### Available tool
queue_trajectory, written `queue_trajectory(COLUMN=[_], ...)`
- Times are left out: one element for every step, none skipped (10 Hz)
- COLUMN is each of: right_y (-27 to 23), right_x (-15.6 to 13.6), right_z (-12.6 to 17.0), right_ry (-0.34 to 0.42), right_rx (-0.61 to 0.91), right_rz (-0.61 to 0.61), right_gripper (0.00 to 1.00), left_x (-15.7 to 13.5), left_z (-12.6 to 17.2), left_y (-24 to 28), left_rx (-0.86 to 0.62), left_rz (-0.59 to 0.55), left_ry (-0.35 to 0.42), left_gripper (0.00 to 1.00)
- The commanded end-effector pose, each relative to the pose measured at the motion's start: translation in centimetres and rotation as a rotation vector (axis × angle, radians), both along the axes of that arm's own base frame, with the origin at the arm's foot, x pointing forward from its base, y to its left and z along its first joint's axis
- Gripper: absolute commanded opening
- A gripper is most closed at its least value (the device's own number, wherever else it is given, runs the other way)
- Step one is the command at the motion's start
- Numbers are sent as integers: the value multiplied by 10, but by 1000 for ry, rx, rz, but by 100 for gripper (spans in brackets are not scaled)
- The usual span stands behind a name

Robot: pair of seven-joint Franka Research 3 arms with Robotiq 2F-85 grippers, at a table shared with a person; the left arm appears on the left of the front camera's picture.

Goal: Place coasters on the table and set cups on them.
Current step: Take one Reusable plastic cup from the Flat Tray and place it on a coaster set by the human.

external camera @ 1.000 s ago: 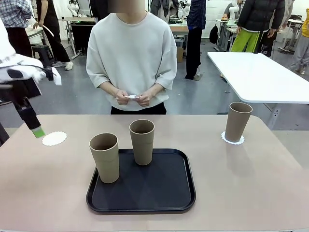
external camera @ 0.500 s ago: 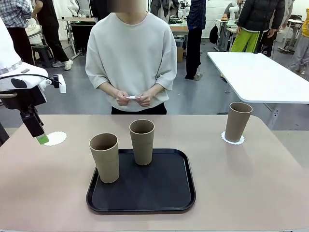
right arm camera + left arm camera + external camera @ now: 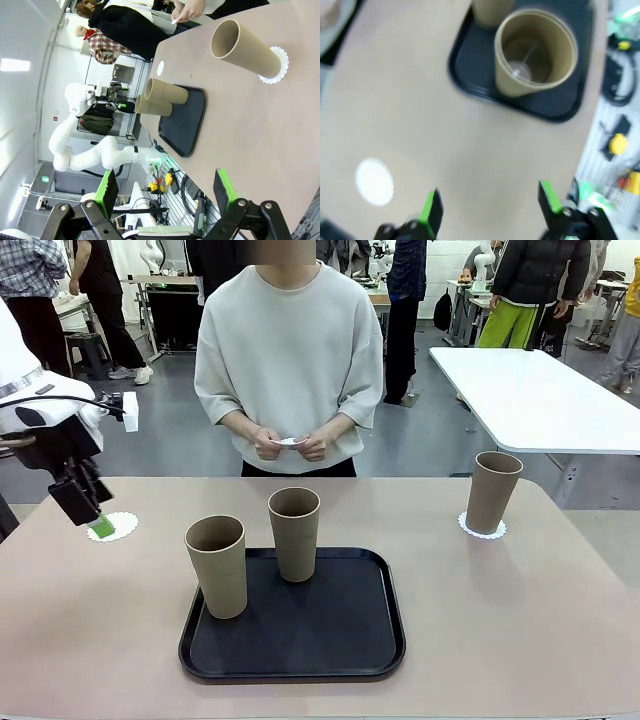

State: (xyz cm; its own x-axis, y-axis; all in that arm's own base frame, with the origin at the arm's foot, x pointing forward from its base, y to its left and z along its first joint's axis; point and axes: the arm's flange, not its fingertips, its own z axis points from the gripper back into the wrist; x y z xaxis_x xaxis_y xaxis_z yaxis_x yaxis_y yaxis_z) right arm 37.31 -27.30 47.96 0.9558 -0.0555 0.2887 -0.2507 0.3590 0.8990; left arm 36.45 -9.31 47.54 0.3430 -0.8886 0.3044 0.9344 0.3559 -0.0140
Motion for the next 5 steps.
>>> queue_trajectory(right_y=[0,0,0,0,0], right_x=[0,0,0,0,0], right_z=[1,1,1,1,1], right_ry=[11,11,11,11,11], right_rx=[5,5,5,5,5], right_rz=[-2,-2,-2,-2,-2], right_gripper=[100,100,100,100,100], left_x=[17,26,32,36,40], left_z=[-22,-31,-41,-51,-63], left_y=[12,20,30,40,53], left_rx=[-240,-330,-453,-557,-659], left_rz=[-212,-277,-314,-341,-353], left_ry=[93,94,105,107,80], left_gripper=[100,100,100,100,100])
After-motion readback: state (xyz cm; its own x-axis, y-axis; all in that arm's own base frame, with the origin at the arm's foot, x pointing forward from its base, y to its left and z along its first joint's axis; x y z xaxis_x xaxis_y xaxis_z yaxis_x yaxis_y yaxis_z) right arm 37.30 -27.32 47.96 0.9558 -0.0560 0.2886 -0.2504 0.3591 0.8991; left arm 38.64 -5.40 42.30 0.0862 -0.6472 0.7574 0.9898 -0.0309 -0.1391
